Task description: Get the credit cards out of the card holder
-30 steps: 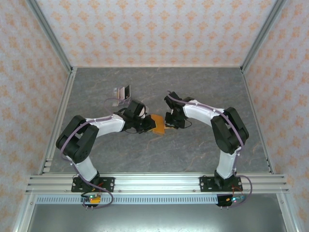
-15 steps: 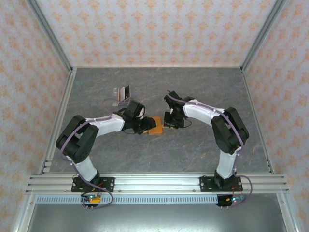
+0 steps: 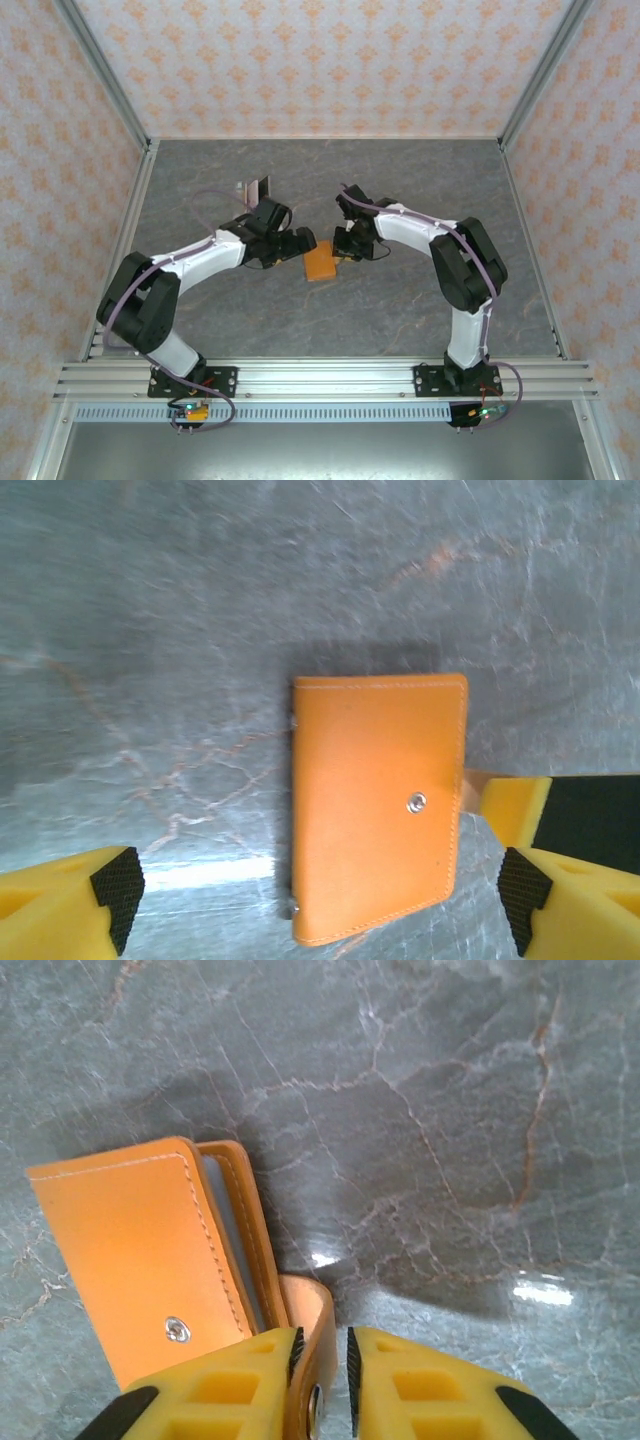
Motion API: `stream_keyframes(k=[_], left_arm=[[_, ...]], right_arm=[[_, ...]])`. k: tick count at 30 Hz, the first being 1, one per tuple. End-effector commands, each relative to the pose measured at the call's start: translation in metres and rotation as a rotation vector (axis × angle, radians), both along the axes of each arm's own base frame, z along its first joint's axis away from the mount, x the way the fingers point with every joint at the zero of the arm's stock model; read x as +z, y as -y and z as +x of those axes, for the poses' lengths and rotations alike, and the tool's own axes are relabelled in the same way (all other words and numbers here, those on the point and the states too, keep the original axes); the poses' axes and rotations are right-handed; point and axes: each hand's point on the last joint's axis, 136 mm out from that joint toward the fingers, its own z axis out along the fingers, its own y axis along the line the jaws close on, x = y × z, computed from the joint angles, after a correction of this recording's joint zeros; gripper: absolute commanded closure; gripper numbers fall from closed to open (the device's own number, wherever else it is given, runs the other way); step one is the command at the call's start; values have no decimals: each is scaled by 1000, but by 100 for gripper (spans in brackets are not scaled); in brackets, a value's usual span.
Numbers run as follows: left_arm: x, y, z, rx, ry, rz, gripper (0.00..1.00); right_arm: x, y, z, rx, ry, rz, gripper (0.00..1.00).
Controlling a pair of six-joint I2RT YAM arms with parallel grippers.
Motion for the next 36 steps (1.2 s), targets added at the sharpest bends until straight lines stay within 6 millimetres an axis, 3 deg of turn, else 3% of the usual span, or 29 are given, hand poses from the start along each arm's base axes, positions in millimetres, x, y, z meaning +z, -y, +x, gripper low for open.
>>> stream_keyframes(k=[1,5,9,16,25,30,36], left_arm=[[9,-29,-1,75,19,92,0],[16,-49,-5,158,35,59,0],[23,-74,-11,234,39,40,0],[36,-101,-16,284,88,70,0],[41,-101,-24,297,108,-14,0],[41,-99,-29,293,109,-40,0],[55,-94,-30,269,135,-73,0]], right_arm=[[7,4,16,-2,74,-37,82],[21,9,21,-4,121,-63,87],[51,8,24,-11,185,-32,88],[88,-32,19,-31,227,157,89],[113,-72,9,-25,287,234,90],[115,-76,8,-20,310,244,90],[131,-79,10,-5,349,279,90]])
